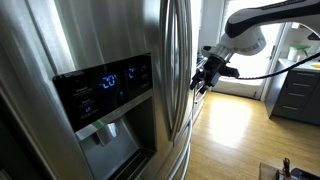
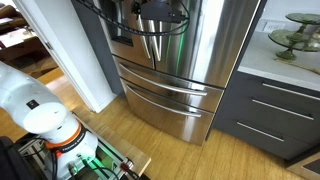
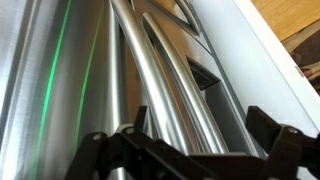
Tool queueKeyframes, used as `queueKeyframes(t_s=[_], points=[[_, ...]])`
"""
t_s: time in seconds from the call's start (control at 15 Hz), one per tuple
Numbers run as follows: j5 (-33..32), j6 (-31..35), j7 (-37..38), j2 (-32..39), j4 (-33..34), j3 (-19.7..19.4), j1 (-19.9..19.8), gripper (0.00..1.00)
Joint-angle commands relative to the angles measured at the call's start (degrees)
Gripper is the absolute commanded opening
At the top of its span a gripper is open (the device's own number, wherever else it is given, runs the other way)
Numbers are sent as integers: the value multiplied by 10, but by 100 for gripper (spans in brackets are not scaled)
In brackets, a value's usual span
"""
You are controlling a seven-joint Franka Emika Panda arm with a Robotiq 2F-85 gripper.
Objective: Open the top right refrigerator door
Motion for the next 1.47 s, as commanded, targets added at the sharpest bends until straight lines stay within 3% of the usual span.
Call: queueKeyframes(t_s=[0.0,0.53,0.6,0.67,1.07,1.13,1.27,1.4], points=[[46,6,-32,9,-2,24,-25,100],[107,-7,-65,21,-2,50,-43,100],[112,-12,-69,24,-1,51,-45,92],[116,-14,-72,27,0,52,-47,73],[149,-17,-91,44,6,56,-64,29],[153,-14,-92,45,5,58,-67,70],[158,-13,-102,42,1,61,-69,68],[170,-11,-100,40,-6,68,-68,81]])
